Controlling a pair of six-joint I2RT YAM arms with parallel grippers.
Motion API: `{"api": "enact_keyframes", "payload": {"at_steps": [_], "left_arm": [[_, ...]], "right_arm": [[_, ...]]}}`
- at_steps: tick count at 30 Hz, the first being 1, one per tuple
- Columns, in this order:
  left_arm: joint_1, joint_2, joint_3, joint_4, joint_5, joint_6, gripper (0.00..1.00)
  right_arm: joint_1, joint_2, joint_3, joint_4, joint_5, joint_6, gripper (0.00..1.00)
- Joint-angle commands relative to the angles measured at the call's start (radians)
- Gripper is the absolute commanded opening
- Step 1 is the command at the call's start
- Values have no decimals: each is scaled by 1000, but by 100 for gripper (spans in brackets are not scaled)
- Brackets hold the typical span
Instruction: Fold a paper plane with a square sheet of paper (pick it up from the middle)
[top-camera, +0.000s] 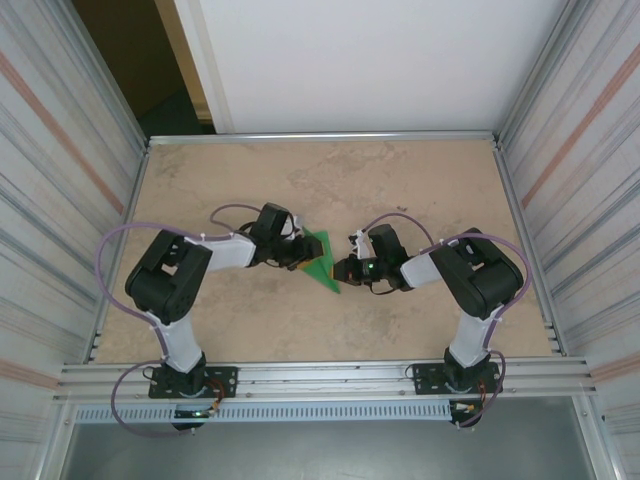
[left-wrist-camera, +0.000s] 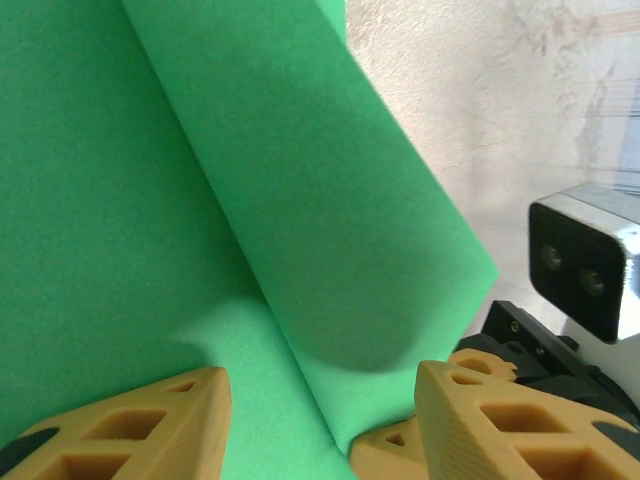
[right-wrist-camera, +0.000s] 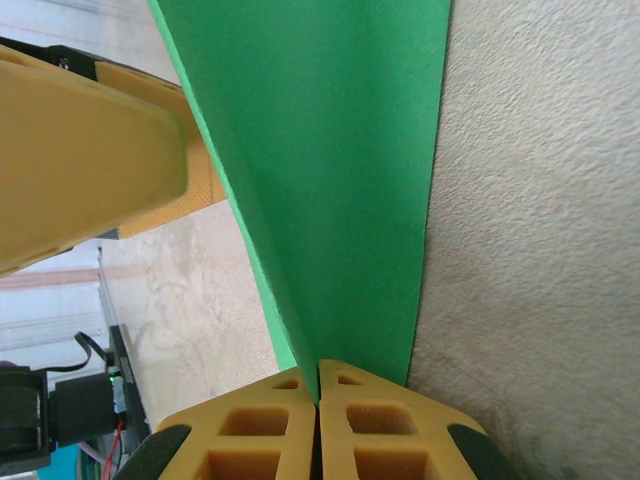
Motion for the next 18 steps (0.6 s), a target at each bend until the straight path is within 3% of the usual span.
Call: {"api": "enact_keyframes", "payload": {"at_steps": [1,7,18], "left_arm": [[-17,16,56,-108,-58,50,52],[-31,63,113,-241,-110,57,54],[-59,175,230,-530,-242,78,56]], "right_arm": [[-7,26,-18,-14,-4,20,8],[-7,31,-16,-14,-5,25,11],[-25,-39,-32,-25,-7,54,27]]}}
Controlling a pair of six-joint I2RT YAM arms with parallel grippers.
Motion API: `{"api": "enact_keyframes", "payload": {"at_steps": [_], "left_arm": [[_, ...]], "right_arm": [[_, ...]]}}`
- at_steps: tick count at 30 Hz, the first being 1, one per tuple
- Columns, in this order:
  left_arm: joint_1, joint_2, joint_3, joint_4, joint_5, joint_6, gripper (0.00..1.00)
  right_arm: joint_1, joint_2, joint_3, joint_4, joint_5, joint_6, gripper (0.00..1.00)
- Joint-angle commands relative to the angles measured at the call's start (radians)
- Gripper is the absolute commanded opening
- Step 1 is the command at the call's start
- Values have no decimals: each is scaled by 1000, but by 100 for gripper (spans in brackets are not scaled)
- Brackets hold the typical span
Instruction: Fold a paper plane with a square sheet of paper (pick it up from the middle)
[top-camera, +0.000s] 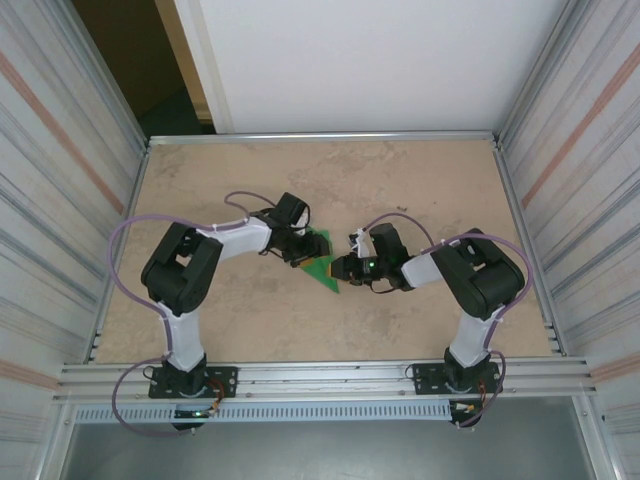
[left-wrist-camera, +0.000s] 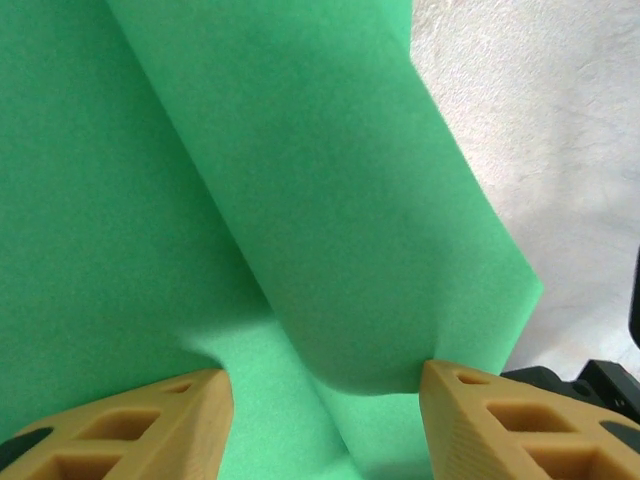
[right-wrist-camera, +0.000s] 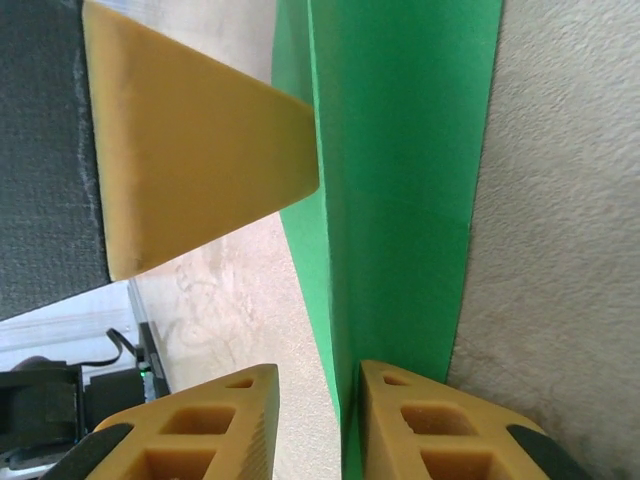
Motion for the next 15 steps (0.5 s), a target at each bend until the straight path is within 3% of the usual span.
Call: {"api": "enact_keyframes", "payload": {"at_steps": [1,15], "left_arm": [[-12,78,-13,-183,-117,24,56],[-28,114,4,-229,-150,4,56]], "right_arm": [[-19,-33,-27,-52,30,12,27],[-17,20,-1,-93,32,10,17]]}}
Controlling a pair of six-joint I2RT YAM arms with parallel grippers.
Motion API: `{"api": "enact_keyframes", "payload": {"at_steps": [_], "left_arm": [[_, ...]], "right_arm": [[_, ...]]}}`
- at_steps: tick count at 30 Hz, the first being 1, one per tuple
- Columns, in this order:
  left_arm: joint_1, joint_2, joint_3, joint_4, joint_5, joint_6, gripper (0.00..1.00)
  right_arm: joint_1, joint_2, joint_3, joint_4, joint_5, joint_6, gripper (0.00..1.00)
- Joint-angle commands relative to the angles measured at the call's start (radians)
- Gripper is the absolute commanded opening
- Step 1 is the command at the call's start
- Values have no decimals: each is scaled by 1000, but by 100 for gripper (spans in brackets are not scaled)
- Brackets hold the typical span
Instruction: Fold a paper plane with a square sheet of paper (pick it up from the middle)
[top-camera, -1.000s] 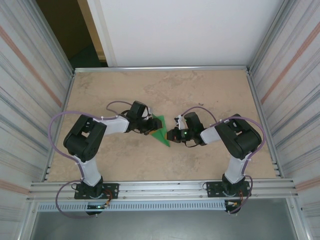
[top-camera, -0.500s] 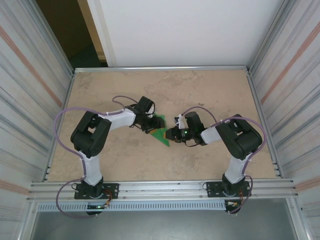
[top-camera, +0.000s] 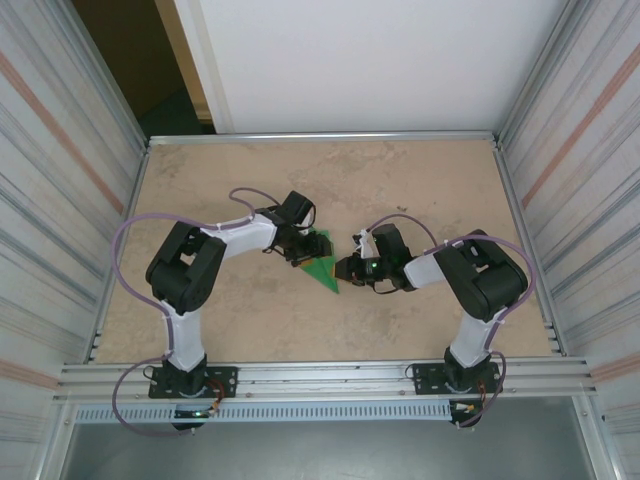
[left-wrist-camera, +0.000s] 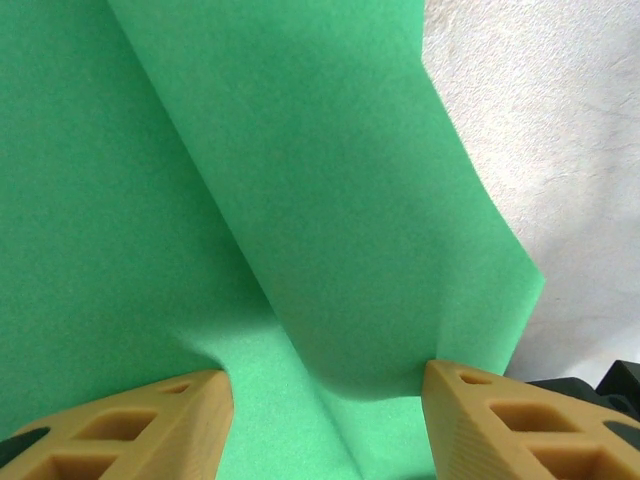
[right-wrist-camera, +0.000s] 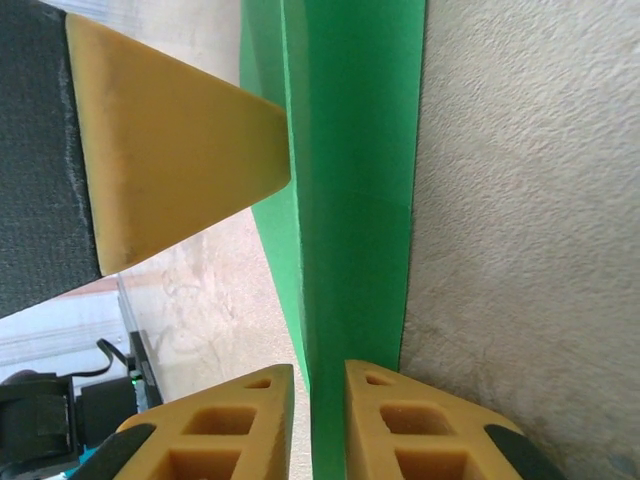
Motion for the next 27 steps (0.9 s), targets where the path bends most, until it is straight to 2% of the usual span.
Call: {"api": "enact_keyframes", "payload": {"at_steps": [1,14,23,27], "left_arm": [[-6,89,-52,-146,-94,-3,56],[-5,46,-52,-111,-68,-3,55],[-3,-48,-17,-24,10,17,53],[9,-108,-19,-9,2,16,54]], "right_arm": [[-3,37,11,-65,13,9,16],[-5,97,47,-114,-14,5,9],[-5,118,96,-248,2,-44,9],[-6,126,107,-281,12,-53,9]]}}
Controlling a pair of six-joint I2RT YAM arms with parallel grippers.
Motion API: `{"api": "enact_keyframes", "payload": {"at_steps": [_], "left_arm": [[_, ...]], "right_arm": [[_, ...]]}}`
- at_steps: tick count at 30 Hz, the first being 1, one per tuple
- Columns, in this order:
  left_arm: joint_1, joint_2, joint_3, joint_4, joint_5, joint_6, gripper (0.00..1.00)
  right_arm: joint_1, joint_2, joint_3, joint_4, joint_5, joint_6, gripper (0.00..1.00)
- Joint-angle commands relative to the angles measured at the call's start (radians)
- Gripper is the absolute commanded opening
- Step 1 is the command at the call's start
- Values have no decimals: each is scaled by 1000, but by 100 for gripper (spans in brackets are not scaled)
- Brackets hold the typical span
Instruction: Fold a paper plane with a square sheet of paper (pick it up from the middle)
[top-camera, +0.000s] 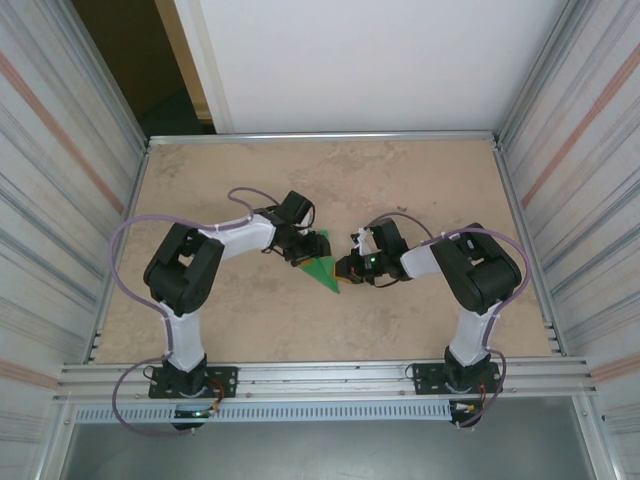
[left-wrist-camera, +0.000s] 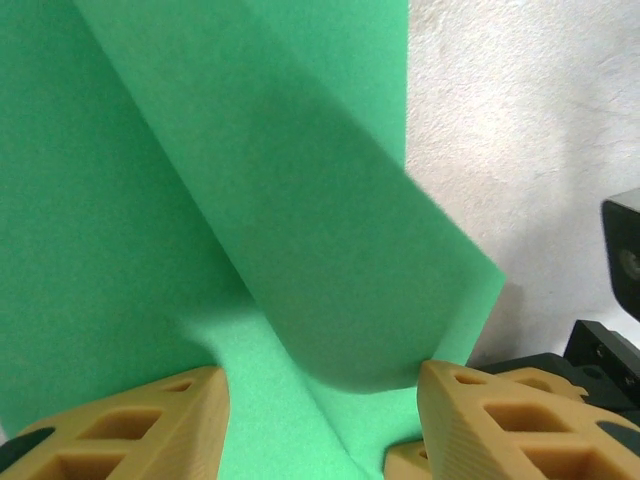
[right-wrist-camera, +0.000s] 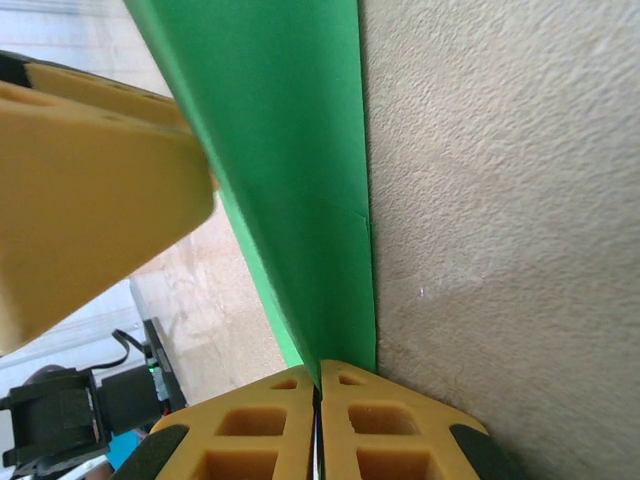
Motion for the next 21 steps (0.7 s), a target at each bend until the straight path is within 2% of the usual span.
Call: {"api": "enact_keyframes", "payload": {"at_steps": [1,9,17,21], "left_arm": [[12,-92,-20,-9,-4,14,54],[51,-213,-140,131,47,18,51],[53,-199,-228,332,182,18,30],[53,-163,-245,410,226,9,25]], "right_arm": [[14,68,2,-109,82,-46,9],[13,77,6,-124,96,-42,9],[6,84,-8,-92,93,-28,8],[3,89,-12,-80,86,-22,8]]}}
